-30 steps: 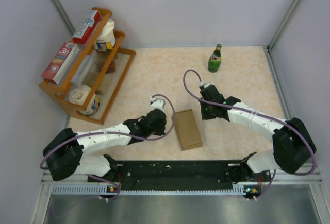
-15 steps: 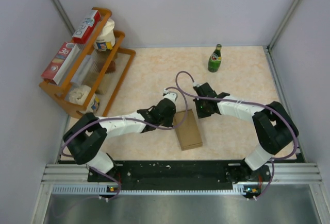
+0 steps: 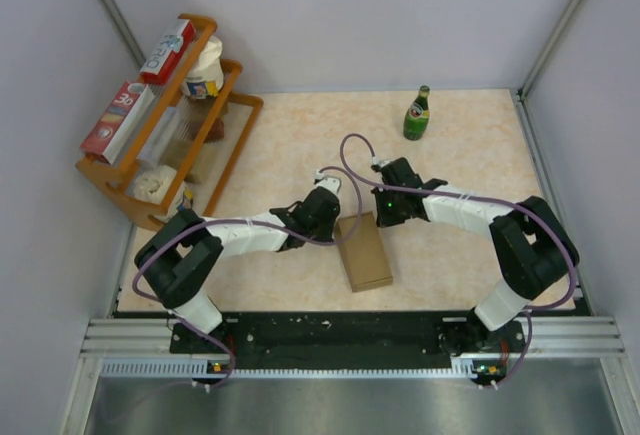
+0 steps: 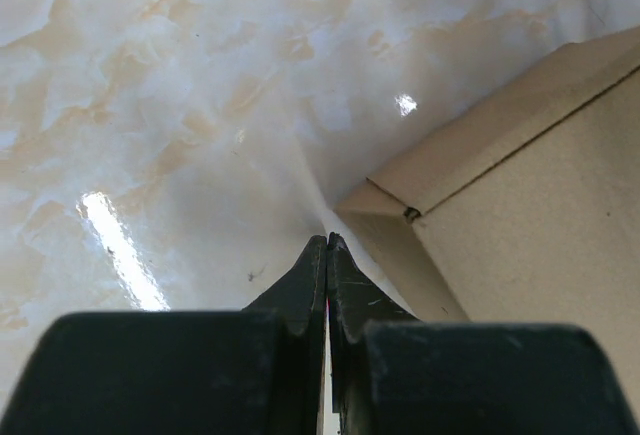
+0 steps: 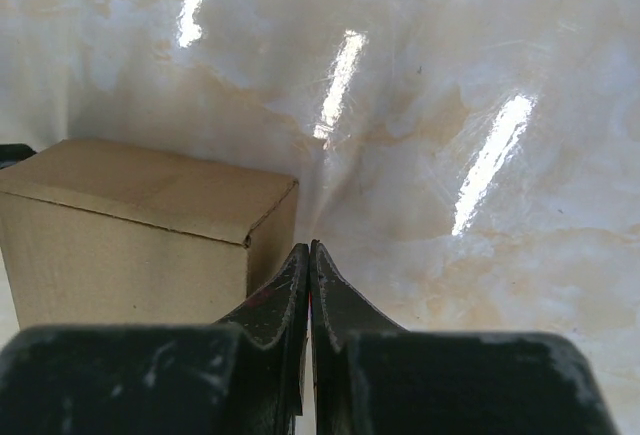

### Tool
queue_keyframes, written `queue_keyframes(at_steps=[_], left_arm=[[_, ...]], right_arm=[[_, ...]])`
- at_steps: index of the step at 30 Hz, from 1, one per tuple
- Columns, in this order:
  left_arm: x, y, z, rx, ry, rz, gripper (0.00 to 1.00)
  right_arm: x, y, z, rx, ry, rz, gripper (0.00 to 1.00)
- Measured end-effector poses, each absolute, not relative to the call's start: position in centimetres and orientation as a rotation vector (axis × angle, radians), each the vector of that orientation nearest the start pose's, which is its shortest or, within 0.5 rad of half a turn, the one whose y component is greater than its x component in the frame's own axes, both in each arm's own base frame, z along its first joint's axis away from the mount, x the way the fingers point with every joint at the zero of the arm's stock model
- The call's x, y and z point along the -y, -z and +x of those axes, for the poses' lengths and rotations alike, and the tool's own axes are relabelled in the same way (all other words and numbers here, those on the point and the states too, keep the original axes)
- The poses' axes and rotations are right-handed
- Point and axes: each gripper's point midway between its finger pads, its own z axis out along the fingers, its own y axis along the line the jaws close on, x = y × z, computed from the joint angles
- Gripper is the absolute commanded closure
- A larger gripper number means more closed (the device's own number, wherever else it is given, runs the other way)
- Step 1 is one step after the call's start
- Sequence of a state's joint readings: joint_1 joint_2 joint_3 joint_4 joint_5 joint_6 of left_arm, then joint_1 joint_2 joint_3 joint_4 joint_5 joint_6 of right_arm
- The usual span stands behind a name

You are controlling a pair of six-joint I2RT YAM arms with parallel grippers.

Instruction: Fold the paper box

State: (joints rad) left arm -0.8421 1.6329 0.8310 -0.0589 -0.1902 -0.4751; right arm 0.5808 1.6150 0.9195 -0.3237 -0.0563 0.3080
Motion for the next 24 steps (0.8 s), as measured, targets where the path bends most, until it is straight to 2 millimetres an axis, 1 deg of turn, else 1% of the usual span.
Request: queue_keyframes(at_steps=[5, 8, 12, 24], left_arm=[[27.7, -2.7, 27.4, -2.422, 0.372, 0.347, 1.00], [28.1, -2.7, 27.7, -2.427, 0.386, 0.352, 1.00], [28.7, -2.4, 27.7, -2.436, 0.405, 0.363, 1.00], [29.4, -2.4, 27.8, -2.440, 0.458, 0.366, 1.00]], right_arm=[[-21.6, -3.5, 28.3, -2.616, -0.427, -0.380, 1.00], [-21.9, -3.6, 28.2, -2.618, -0.452, -0.386, 1.00], [-22.0, -3.6, 28.1, -2.621, -0.471, -0.387, 1.00], [-22.5, -3.7, 27.6, -2.638, -0.538, -0.377, 1.00]])
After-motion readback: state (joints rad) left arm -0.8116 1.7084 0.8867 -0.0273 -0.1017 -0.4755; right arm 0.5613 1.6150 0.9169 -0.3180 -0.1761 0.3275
